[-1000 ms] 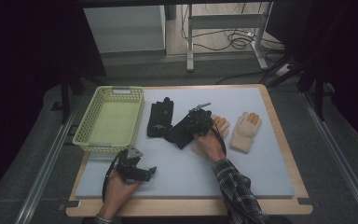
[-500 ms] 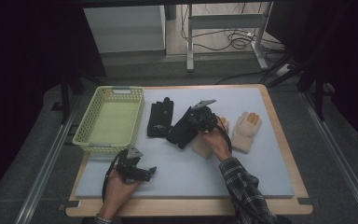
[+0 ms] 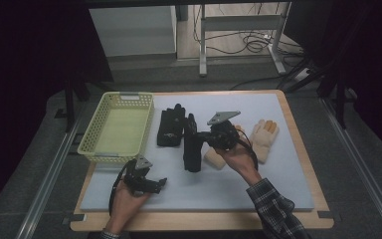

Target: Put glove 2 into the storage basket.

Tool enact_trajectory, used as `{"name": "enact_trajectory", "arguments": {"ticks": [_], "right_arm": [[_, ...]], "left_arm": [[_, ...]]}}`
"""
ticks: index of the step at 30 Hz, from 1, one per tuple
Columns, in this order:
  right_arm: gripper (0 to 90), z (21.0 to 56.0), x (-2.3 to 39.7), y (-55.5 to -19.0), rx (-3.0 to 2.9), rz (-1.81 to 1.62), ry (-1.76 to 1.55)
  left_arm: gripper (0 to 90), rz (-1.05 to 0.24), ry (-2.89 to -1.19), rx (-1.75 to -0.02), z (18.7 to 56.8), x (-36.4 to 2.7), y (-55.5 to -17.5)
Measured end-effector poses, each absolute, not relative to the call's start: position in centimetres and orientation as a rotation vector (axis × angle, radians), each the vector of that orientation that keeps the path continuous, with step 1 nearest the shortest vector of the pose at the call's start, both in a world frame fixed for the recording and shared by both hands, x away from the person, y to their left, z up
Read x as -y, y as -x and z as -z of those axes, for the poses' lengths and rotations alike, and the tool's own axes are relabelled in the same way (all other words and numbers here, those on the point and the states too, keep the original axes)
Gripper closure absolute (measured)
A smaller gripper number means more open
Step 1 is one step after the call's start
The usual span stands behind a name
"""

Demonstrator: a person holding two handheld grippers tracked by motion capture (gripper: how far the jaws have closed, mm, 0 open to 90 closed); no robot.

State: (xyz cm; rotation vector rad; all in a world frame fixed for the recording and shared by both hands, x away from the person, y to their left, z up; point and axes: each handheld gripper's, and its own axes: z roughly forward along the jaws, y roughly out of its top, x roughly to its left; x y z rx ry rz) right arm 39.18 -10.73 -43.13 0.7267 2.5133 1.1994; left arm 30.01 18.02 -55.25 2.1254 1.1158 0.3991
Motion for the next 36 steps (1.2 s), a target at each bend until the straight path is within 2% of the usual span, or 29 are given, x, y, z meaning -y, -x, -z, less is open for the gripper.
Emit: {"name": "enact_trajectory", "arguments": {"ticks": [9,16,17,19,21,23,28,32,36], "right_arm": [[84.3,42.8,12.0,-35.0,-2.536,-1.199,-0.712],[83.0,46.6,11.6,-34.4,-2.603,-1.203,-0.775],[81.2,47.3,11.3,-34.6,-2.620,-1.217,-0.787],[65.5,48.5,10.6,-34.9,-2.636,-1.220,-0.797],[62.9,48.9,10.4,-35.1,-2.630,-1.225,-0.808],[63.8,49.0,10.9,-35.2,-2.610,-1.234,-0.831],[75.6,50.1,13.0,-34.9,-2.557,-1.117,-0.881],[76.7,51.9,13.5,-34.7,-2.594,-1.084,-0.922],[77.0,52.9,12.3,-33.9,-2.637,-1.106,-0.868]], "left_arm": [[3.6,-0.397,-2.133,-1.114,55.2,-18.1,-30.0],[3.6,-0.398,-2.124,-1.119,55.3,-18.0,-30.0],[3.6,-0.399,-2.126,-1.116,55.2,-18.0,-30.0],[3.6,-0.399,-2.127,-1.115,55.2,-18.0,-30.0],[3.6,-0.399,-2.129,-1.114,55.2,-18.0,-30.0],[3.6,-0.397,-2.133,-1.113,55.2,-18.1,-30.0],[3.6,-0.397,-2.129,-1.116,55.2,-18.0,-30.0],[3.6,-0.398,-2.129,-1.116,55.2,-18.0,-30.0],[3.6,-0.398,-2.130,-1.115,55.2,-18.0,-30.0]]}}
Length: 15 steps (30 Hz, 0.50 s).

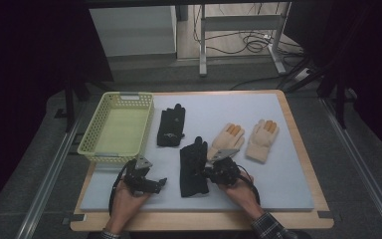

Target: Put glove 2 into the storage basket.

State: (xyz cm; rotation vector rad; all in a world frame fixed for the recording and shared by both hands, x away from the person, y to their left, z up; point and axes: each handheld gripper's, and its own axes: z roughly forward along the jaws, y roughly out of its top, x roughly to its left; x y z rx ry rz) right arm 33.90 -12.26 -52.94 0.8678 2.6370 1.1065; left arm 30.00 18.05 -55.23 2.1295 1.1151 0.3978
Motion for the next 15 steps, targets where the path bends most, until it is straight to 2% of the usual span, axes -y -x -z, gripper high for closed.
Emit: {"name": "enact_trajectory", "arguments": {"ticks": [4,7,12,15], "right_arm": [[76.1,52.2,11.7,-33.7,-2.625,-1.100,-0.805],[72.1,51.0,12.2,-34.6,-2.585,-1.129,-0.818],[64.3,49.3,11.6,-37.1,-2.545,-1.170,-0.836],[62.6,49.0,10.3,-39.0,-2.536,-1.164,-0.818]], "left_arm": [[3.7,-0.396,-2.133,-1.114,55.2,-18.1,-30.0],[3.6,-0.397,-2.131,-1.114,55.2,-18.1,-30.0],[3.7,-0.398,-2.133,-1.112,55.2,-18.1,-30.0],[3.6,-0.397,-2.131,-1.114,55.2,-18.1,-30.0]]}}
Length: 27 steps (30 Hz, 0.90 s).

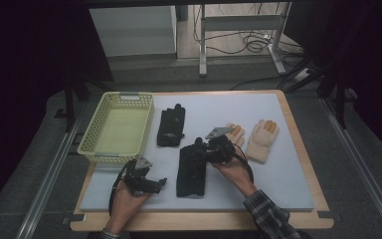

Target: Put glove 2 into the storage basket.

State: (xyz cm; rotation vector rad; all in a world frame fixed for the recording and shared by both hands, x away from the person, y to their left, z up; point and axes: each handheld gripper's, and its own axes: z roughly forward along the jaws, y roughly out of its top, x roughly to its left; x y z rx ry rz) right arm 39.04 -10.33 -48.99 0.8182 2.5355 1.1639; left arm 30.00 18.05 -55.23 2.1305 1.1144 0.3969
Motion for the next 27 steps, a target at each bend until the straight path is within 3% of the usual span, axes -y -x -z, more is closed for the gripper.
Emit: {"name": "enact_trajectory", "arguments": {"ticks": [14,24,27], "right_arm": [[60.6,49.6,4.0,-47.0,-2.552,-1.125,-0.796],[40.8,51.5,-0.2,-50.9,-2.583,-1.071,-0.789],[39.3,52.2,-1.1,-51.9,-2.606,-1.019,-0.785]], "left_arm": [[3.6,-0.396,-2.135,-1.113,55.2,-18.1,-30.0],[3.6,-0.396,-2.130,-1.113,55.2,-18.1,-30.0],[3.6,-0.396,-2.130,-1.113,55.2,-18.1,-30.0]]}}
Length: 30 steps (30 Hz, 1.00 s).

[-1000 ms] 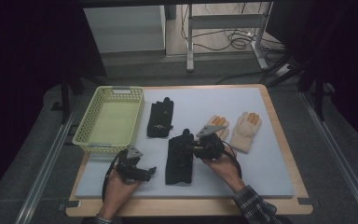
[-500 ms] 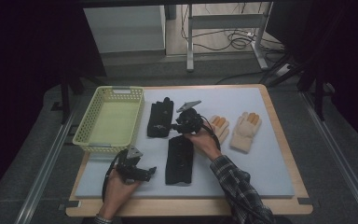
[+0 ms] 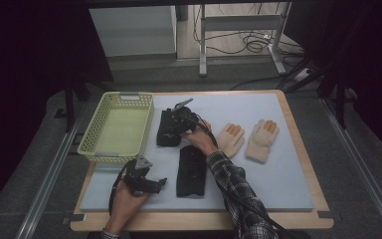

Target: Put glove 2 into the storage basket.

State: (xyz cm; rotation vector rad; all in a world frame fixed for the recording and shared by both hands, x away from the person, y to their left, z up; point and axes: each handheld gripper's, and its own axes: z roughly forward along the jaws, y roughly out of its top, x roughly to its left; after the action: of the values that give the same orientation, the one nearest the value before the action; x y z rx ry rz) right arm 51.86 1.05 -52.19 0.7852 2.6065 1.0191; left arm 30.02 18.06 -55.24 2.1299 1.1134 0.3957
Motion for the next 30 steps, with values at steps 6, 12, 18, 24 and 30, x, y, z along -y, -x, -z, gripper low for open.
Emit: {"name": "enact_trajectory", "arguments": {"ticks": [6,12,18,24,30], "right_arm": [[75.1,52.8,-0.7,-53.4,-2.731,-1.101,-0.891],[86.7,52.8,-0.9,-52.9,-2.686,-1.047,-0.900],[87.4,52.1,-0.7,-52.3,-2.662,-1.047,-0.914],[87.3,50.0,0.5,-51.0,-2.632,-1.130,-0.935],[87.3,47.2,1.8,-49.0,-2.589,-1.196,-0.923]], "left_arm": [[3.6,-0.396,-2.130,-1.113,55.2,-18.1,-30.0],[3.6,-0.396,-2.131,-1.113,55.2,-18.1,-30.0],[3.6,-0.395,-2.131,-1.114,55.2,-18.1,-30.0],[3.6,-0.395,-2.130,-1.114,55.2,-18.1,-30.0],[3.6,-0.397,-2.137,-1.110,55.2,-18.1,-30.0]]}}
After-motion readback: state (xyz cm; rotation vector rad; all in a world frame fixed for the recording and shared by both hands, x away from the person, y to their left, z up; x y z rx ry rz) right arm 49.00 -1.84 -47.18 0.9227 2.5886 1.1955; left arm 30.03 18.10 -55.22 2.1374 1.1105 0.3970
